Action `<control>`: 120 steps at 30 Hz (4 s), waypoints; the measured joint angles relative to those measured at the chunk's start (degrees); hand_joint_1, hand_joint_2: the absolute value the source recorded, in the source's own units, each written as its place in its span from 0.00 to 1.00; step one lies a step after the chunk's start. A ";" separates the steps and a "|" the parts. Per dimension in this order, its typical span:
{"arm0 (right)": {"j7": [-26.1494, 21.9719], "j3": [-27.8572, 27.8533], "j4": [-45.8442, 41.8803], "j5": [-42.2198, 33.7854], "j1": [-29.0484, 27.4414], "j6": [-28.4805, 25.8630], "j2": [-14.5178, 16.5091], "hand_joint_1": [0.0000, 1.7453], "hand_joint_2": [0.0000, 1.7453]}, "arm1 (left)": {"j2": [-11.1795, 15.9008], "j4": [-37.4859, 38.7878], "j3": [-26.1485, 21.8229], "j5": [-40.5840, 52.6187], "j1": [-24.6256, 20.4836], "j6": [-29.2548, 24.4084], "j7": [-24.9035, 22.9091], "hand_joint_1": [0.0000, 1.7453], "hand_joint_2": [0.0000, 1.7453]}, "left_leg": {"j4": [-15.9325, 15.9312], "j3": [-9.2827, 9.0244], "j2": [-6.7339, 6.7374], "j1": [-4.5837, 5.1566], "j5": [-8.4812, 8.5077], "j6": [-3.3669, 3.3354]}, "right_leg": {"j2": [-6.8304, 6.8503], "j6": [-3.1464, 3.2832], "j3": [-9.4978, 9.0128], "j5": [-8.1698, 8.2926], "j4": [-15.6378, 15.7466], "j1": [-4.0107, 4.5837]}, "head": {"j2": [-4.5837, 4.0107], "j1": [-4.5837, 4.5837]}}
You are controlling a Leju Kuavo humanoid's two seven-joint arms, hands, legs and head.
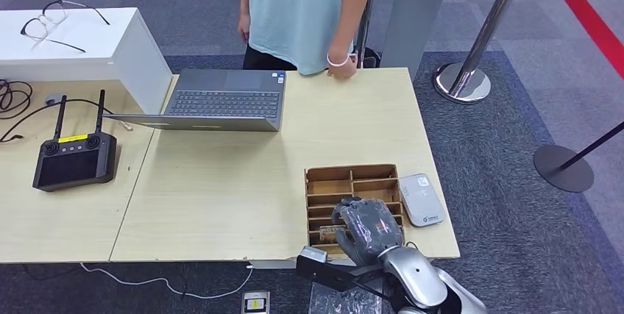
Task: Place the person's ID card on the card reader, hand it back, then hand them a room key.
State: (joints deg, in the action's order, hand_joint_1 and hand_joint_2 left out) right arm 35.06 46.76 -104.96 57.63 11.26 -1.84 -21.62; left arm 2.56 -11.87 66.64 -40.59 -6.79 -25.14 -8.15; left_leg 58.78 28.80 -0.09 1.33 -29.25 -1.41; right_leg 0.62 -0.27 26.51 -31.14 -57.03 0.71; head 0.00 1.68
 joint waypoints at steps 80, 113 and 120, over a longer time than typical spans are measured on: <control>-2.23 0.95 6.75 -2.73 1.56 -1.93 3.19 0.59 1.00 | -0.02 0.00 0.02 0.94 -0.02 0.94 0.10 0.00 1.00 | 0.00 -0.04 0.00 0.00 0.00 0.00 | 0.00 0.00 -0.05 0.00 -0.01 0.00 | 0.00 0.00; -2.74 1.01 7.66 -3.84 3.32 -2.93 3.93 0.57 1.00 | -0.07 0.00 0.02 1.33 -0.03 0.94 0.11 0.00 1.00 | 0.00 -0.04 0.00 0.00 0.00 0.00 | 0.00 0.00 -0.05 0.00 -0.01 0.00 | 0.00 -0.01; -2.75 1.34 8.65 -3.99 3.33 -2.96 3.98 0.58 1.00 | -0.07 0.00 0.02 1.33 -0.03 0.94 0.11 0.00 1.00 | 0.00 -0.04 0.00 0.00 0.00 0.00 | 0.00 0.00 -0.05 0.00 -0.01 0.00 | 0.00 -0.01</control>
State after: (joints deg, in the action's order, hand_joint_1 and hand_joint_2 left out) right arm 32.30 48.10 -96.30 53.64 14.59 -4.80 -17.64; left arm 2.49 -11.87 66.66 -39.25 -6.82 -24.20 -8.04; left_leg 58.78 28.76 -0.10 1.33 -29.25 -1.41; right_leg 0.62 -0.27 26.47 -31.14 -57.04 0.71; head 0.00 1.67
